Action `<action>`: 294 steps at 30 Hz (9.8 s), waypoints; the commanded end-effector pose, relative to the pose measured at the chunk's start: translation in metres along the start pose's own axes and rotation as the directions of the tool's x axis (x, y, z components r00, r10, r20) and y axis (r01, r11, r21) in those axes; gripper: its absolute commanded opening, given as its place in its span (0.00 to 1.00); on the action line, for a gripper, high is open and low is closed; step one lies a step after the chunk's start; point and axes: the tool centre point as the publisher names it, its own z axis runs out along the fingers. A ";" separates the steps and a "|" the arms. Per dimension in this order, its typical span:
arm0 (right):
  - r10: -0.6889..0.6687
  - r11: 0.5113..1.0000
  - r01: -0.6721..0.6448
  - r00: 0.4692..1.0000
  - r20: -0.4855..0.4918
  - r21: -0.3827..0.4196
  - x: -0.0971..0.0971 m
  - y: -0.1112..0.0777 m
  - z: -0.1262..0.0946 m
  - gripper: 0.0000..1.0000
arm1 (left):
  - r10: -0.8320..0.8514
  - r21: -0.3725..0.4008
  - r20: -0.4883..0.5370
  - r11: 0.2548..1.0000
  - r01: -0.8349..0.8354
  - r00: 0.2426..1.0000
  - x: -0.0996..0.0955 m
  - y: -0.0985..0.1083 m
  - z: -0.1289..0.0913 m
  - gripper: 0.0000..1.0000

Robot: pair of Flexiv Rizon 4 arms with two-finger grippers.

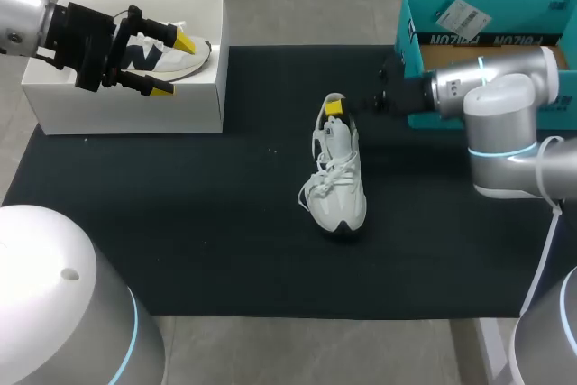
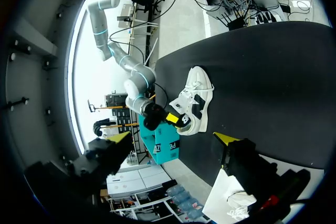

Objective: Take the shoe out of the shoebox, open the shoe tongue, remove and reinsert the insole, then place the shoe into the shoebox

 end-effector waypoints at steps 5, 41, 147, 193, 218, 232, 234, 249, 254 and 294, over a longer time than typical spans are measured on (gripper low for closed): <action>-0.008 1.000 0.008 1.000 0.011 -0.001 0.004 0.005 -0.004 0.63 | 0.001 0.002 -0.004 1.000 -0.001 1.000 0.000 0.001 0.000 1.00; -0.011 1.000 0.011 1.000 0.019 0.007 0.002 0.001 0.002 1.00 | 0.001 0.002 -0.004 1.000 -0.001 1.000 0.000 0.001 0.000 1.00; -0.162 0.756 -0.536 0.402 0.901 0.375 0.041 0.030 -0.025 0.00 | 0.001 0.002 -0.004 1.000 -0.001 1.000 0.000 0.001 0.000 1.00; 0.030 0.854 -0.495 0.358 0.933 0.162 -0.062 -0.022 -0.002 0.00 | 0.001 0.002 -0.004 1.000 -0.001 1.000 0.000 0.001 0.000 1.00; 0.026 0.816 -0.549 0.344 0.939 0.179 -0.042 -0.036 -0.001 0.00 | 0.001 0.002 -0.004 1.000 -0.001 1.000 0.000 0.001 0.000 1.00; 0.050 0.767 -0.614 0.350 0.935 0.189 -0.073 -0.072 0.005 0.00 | 0.001 0.002 -0.004 1.000 -0.001 1.000 0.000 0.001 0.000 1.00; 0.056 0.757 -0.624 0.361 0.931 0.196 -0.076 -0.075 0.009 0.00 | 0.001 0.002 -0.004 1.000 -0.001 1.000 0.000 0.001 0.000 1.00; 0.113 0.711 -0.682 0.352 0.929 0.172 -0.031 -0.044 -0.007 0.00 | 0.001 0.002 -0.004 1.000 -0.001 1.000 0.000 0.001 0.000 1.00; 0.156 0.650 -0.743 0.337 0.929 0.160 -0.020 -0.032 -0.012 0.00 | 0.001 0.002 -0.004 1.000 -0.001 1.000 0.000 0.001 0.000 1.00; 0.166 0.434 -0.886 0.257 0.952 0.164 -0.005 -0.044 -0.008 0.00 | 0.001 0.002 -0.004 1.000 -0.001 1.000 0.000 0.001 0.000 1.00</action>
